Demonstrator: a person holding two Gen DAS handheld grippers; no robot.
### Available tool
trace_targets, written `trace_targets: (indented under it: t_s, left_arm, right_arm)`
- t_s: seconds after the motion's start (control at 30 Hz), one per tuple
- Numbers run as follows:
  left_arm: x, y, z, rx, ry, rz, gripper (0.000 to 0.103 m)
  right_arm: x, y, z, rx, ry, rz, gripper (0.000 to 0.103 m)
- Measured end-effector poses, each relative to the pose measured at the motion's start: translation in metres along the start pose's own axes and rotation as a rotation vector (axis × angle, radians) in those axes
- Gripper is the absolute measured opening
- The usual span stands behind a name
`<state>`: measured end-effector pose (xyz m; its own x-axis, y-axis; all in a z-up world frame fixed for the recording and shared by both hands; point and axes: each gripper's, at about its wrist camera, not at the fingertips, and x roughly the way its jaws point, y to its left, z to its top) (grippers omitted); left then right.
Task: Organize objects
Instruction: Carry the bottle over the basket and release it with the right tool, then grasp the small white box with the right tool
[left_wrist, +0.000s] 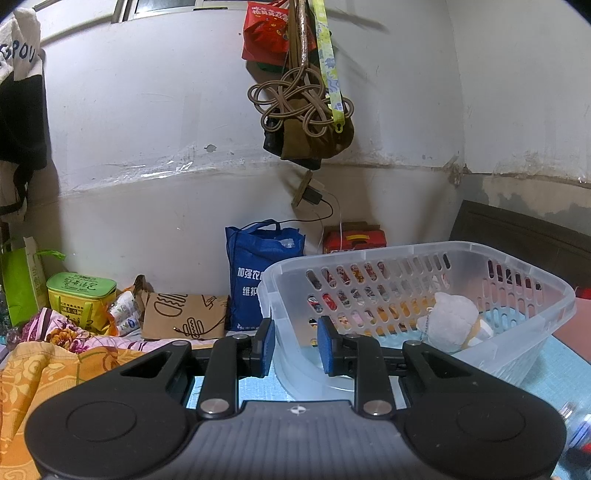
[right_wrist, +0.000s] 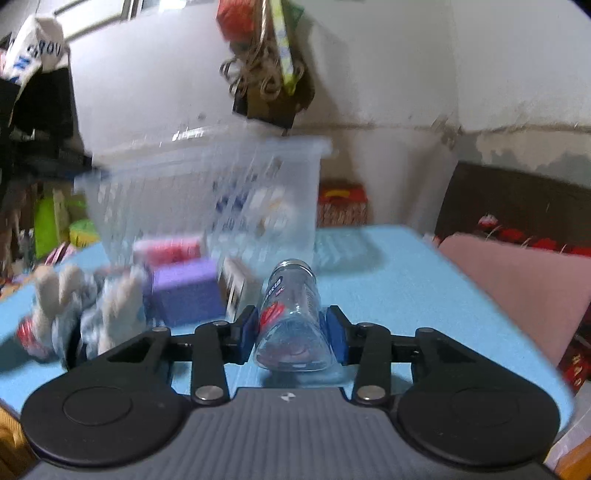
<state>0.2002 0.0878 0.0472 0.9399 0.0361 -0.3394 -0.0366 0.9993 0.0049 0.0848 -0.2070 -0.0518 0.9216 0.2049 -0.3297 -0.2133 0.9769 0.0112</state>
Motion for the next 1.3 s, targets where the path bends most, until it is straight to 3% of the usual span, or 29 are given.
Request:
trace_targets:
  t_s: [0.1, 0.37, 0.5, 0.63, 0.77, 0.83, 0.9, 1.0, 1.1, 1.17, 1.3]
  left_arm:
    - [0.0, 0.0, 0.0, 0.0, 0.0, -0.001, 0.029]
    - [0.002, 0.002, -0.001, -0.011, 0.0, -0.018, 0.03]
    - [0.001, 0.002, -0.003, -0.014, -0.003, -0.016, 0.03]
    - [0.002, 0.003, -0.004, -0.011, -0.005, -0.018, 0.03]
    - [0.002, 0.003, -0.004, -0.012, -0.006, -0.022, 0.03]
    - [0.002, 0.003, -0.005, -0.009, -0.007, -0.021, 0.03]
    - [0.001, 0.003, -0.006, -0.009, -0.008, -0.02, 0.03]
    - [0.001, 0.004, -0.005, -0.008, -0.009, -0.025, 0.031]
    - [0.001, 0.004, -0.005, -0.008, -0.008, -0.028, 0.032]
    - [0.001, 0.004, -0.005, -0.007, -0.008, -0.03, 0.032]
    - [0.0, 0.004, -0.006, -0.009, -0.011, -0.032, 0.032]
  right_arm:
    - [-0.013, 0.0, 0.019, -0.008, -0.062, -0.009, 0.044]
    - [-0.01, 0.008, 0.1, -0.01, -0.172, 0.102, 0.045]
    - [0.033, 0.022, 0.142, -0.012, -0.089, 0.115, 0.045]
    - [0.073, 0.036, 0.154, -0.024, 0.001, 0.113, 0.045]
    - [0.092, 0.046, 0.151, -0.053, 0.036, 0.128, 0.045]
    - [0.091, 0.047, 0.147, -0.066, 0.024, 0.143, 0.05]
    - [0.091, 0.053, 0.146, -0.121, 0.022, 0.092, 0.101]
    - [0.072, 0.055, 0.141, -0.162, -0.076, 0.01, 0.103]
    - [0.039, 0.045, 0.125, -0.102, -0.142, 0.039, 0.103]
    - [0.025, 0.036, 0.105, -0.05, -0.122, 0.058, 0.103]
    - [0.026, 0.014, 0.052, 0.054, 0.022, 0.095, 0.103]
